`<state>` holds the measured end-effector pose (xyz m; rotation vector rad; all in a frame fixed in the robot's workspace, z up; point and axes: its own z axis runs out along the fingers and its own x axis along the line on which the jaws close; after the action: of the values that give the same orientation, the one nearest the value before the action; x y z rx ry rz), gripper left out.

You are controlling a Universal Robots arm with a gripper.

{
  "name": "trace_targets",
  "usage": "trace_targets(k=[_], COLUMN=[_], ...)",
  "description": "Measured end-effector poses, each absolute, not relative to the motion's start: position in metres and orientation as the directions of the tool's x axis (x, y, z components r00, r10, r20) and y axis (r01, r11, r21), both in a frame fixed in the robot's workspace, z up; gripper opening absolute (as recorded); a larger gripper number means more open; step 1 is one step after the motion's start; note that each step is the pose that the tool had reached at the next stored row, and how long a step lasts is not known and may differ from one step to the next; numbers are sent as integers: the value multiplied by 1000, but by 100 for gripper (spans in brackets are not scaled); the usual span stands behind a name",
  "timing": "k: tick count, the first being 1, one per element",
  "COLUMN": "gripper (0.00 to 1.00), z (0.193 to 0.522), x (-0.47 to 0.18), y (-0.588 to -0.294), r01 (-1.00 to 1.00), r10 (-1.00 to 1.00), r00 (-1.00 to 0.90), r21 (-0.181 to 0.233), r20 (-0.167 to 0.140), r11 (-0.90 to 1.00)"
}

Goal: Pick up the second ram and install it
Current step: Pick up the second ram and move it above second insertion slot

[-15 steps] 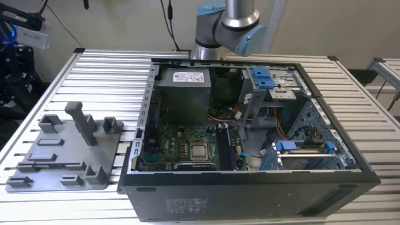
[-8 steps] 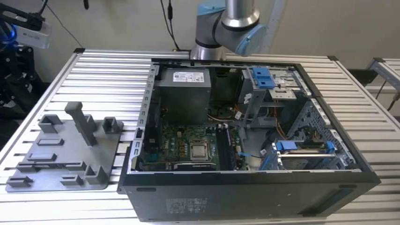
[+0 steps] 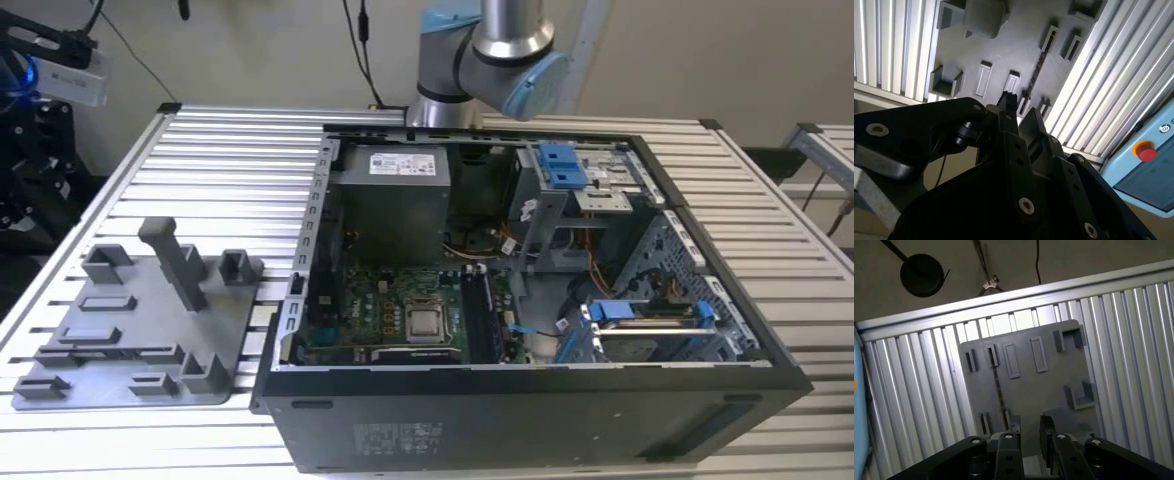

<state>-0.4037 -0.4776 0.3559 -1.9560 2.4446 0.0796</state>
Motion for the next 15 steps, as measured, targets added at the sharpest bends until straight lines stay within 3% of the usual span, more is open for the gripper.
trace_targets(k=[6, 7, 15], gripper=[33, 38, 38], z=[356, 356, 353], x=[-404, -404, -404], y=[-478, -478, -478], r01=[-975, -975, -975], r10=[-975, -975, -975], r00=[-220, -220, -220], r21=[33, 33, 33], r20=[-39, -39, -38], r11=[219, 219, 219])
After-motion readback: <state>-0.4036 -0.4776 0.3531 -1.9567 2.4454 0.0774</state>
